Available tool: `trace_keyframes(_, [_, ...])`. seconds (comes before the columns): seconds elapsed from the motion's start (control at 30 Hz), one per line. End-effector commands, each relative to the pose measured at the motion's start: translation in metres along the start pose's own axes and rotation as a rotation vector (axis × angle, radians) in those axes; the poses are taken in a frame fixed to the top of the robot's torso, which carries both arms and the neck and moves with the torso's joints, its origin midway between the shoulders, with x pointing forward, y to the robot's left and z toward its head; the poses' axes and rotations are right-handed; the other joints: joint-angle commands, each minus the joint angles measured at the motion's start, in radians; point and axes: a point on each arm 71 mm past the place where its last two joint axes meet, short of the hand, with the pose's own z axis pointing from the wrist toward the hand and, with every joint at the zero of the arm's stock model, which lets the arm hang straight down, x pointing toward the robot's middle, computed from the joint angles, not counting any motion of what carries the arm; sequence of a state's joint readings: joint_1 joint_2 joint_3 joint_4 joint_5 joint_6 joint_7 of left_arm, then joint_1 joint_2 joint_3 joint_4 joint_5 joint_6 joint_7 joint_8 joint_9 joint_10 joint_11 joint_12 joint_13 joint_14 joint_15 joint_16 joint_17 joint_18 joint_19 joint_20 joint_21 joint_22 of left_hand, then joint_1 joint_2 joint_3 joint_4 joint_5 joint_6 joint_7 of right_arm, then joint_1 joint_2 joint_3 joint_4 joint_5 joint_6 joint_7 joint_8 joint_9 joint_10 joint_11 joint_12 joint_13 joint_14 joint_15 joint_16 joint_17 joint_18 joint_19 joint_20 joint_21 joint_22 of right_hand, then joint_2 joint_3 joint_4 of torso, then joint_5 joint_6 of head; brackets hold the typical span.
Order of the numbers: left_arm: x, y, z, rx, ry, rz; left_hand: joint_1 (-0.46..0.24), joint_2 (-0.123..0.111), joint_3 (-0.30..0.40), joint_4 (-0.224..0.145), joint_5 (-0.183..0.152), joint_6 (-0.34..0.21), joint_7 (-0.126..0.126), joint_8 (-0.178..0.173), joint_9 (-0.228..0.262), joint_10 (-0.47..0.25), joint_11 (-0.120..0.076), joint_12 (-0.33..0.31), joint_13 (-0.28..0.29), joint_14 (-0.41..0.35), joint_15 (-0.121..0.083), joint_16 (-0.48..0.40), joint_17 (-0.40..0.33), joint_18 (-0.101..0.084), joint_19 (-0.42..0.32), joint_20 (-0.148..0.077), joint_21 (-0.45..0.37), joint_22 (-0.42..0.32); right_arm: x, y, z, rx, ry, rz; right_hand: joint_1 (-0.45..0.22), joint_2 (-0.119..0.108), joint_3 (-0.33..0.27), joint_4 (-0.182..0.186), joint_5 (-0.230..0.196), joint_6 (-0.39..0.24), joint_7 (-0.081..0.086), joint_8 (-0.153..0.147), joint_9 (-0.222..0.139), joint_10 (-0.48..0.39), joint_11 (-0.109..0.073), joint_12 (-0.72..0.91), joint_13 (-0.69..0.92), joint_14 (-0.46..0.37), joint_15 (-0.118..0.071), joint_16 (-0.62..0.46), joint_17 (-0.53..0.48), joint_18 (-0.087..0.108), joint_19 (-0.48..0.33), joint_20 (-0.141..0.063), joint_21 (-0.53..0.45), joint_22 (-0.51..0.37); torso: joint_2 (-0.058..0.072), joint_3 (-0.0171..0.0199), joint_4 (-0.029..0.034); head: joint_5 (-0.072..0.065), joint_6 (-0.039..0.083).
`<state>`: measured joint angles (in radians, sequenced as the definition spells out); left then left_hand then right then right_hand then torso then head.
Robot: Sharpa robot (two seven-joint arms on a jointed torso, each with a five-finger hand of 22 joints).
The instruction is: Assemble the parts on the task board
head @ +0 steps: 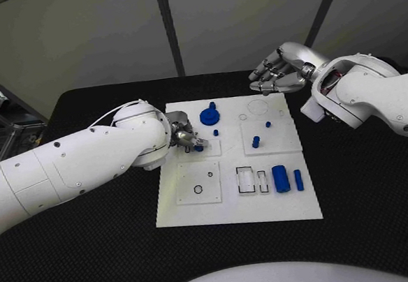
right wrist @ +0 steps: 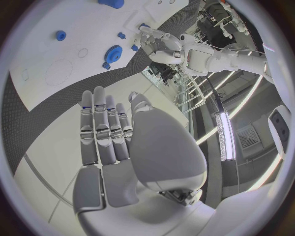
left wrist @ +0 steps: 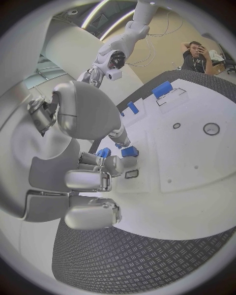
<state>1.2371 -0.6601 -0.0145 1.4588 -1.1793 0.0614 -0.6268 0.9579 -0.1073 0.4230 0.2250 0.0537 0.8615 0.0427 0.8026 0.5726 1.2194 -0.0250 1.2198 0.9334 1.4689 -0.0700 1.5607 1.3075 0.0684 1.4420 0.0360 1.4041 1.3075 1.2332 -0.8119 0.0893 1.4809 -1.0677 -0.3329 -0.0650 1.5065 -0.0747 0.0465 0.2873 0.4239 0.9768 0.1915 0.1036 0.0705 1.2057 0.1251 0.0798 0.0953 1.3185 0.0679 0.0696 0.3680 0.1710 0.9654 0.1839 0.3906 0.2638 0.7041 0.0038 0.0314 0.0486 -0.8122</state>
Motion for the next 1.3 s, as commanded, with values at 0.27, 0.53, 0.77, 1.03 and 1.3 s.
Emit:
trace_keyframes(0.27, [-0.0016,-0.0028,-0.0002,0.011,-0.022,-0.009,-0.019,0.005,-0.048,0.030,0.000,0.011,-0.002,-0.003,0.000,0.008,0.001,0.007,0.005,0.100,-0.009,0.007,0.259,-0.015,0.008,-0.002,0.006,0.044,-0.0006,0.0013,0.0005,-0.013,0.005,-0.005,-0.012,0.000,0.007,0.000,0.008,0.000,0.006,0.004,0.000,-0.009,0.001,-0.003,-0.002,-0.002,0.001,-0.006,-0.002,0.011,0.005,0.000,-0.006,-0.002,0.000,-0.0005,0.0008,-0.002,-0.001])
trace_keyframes(0.53, [-0.0015,-0.0033,-0.0002,0.012,-0.021,-0.009,-0.018,0.004,-0.062,0.037,0.001,0.012,-0.002,-0.002,0.000,0.010,0.001,0.009,0.007,0.100,-0.009,0.007,0.258,-0.016,0.009,-0.002,0.007,0.046,-0.0005,0.0011,0.0007,-0.013,0.006,-0.005,-0.012,0.000,0.007,0.000,0.008,0.000,0.006,0.004,0.000,-0.009,0.001,-0.003,-0.002,-0.002,0.001,-0.006,-0.002,0.011,0.005,0.000,-0.006,-0.002,0.000,-0.0003,0.0005,-0.002,-0.001])
trace_keyframes(0.77, [-0.0010,-0.0044,-0.0006,0.014,-0.020,-0.008,-0.018,0.005,-0.065,0.039,0.001,0.012,-0.003,-0.002,0.000,0.011,0.000,0.010,0.010,0.100,-0.009,0.007,0.259,-0.016,0.010,-0.002,0.008,0.048,-0.0005,0.0009,0.0009,-0.013,0.006,-0.005,-0.012,0.000,0.007,0.000,0.008,0.000,0.006,0.004,0.000,-0.009,0.001,-0.003,-0.002,-0.002,0.001,-0.006,-0.002,0.011,0.005,0.000,-0.006,-0.002,0.000,0.0000,0.0002,-0.002,-0.002])
trace_keyframes(1.03, [-0.0013,-0.0038,-0.0008,0.013,-0.022,-0.009,-0.017,0.005,-0.068,0.041,0.001,0.013,-0.003,-0.001,0.000,0.012,0.000,0.011,0.011,0.100,-0.009,0.007,0.259,-0.016,0.011,-0.002,0.009,0.049,-0.0005,0.0004,0.0011,-0.012,0.007,-0.005,-0.013,-0.001,0.007,0.000,0.009,0.000,0.006,0.004,0.000,-0.009,0.001,-0.003,-0.002,-0.002,0.001,-0.006,-0.002,0.011,0.005,0.000,-0.007,-0.002,0.000,-0.0003,0.0006,-0.003,-0.001])
trace_keyframes(1.3, [-0.0076,-0.0010,-0.0061,0.014,-0.030,-0.017,-0.012,0.004,-0.074,0.041,0.001,0.011,-0.003,-0.002,0.000,0.006,0.000,0.005,0.000,0.100,-0.010,0.006,0.258,-0.015,0.008,-0.003,0.005,0.044,-0.0010,-0.0006,0.0013,-0.011,0.007,-0.006,-0.013,-0.001,0.007,0.000,0.009,0.000,0.006,0.004,0.000,-0.009,0.001,-0.003,-0.002,-0.002,0.001,-0.006,-0.002,0.011,0.005,0.000,-0.007,-0.002,-0.001,-0.0015,0.0014,-0.006,0.004])
